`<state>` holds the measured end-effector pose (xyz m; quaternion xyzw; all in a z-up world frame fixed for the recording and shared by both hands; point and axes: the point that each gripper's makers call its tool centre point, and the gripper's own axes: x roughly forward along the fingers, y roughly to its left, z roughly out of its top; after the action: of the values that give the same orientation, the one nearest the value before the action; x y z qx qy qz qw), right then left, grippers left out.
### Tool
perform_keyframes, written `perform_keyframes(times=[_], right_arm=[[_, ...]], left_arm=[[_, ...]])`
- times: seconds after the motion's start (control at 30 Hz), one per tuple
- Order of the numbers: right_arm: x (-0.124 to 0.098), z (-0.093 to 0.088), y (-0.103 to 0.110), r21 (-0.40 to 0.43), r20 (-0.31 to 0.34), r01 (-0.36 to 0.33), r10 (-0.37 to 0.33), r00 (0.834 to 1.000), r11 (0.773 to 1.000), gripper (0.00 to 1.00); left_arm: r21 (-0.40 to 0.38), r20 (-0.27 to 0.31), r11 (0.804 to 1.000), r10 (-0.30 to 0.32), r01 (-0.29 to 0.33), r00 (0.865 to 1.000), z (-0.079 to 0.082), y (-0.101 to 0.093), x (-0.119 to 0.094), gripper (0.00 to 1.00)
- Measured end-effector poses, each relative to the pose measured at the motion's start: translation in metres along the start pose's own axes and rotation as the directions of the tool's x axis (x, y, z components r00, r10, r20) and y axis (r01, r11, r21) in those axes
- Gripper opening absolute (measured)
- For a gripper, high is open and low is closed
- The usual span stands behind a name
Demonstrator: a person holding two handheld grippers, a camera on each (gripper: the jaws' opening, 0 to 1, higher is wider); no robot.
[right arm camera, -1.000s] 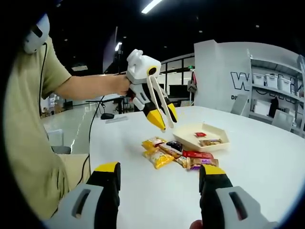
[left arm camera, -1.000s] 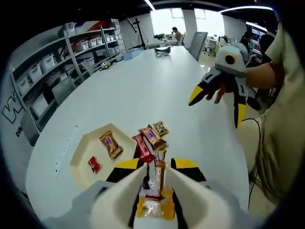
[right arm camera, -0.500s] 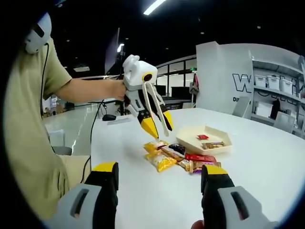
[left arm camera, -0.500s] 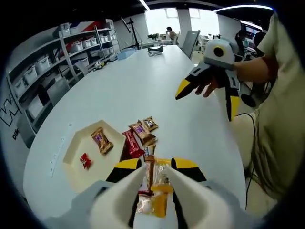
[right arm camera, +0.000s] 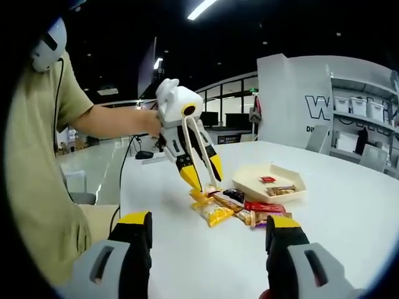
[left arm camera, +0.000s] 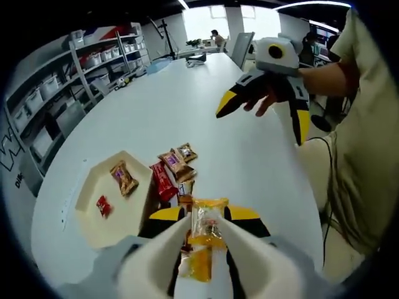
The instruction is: Place the target food into the container with the food tongs after gripping and lifting it, then release it inside without dropping or visibly crushing the food.
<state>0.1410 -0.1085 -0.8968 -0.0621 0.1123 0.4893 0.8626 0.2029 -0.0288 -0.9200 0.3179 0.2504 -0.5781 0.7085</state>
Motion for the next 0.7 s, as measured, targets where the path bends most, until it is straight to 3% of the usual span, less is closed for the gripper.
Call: perform_keyframes(times=[0.7], right_arm=[[-0.001,-0.006,0.003,0.004,-0.012,-0.009,0.009,1.000,1.000,0.76]], left_arm=[[0.013,-0.030,1.000,-0.024,0.024,0.999,-0.009,-0.007,0.021,0.26]])
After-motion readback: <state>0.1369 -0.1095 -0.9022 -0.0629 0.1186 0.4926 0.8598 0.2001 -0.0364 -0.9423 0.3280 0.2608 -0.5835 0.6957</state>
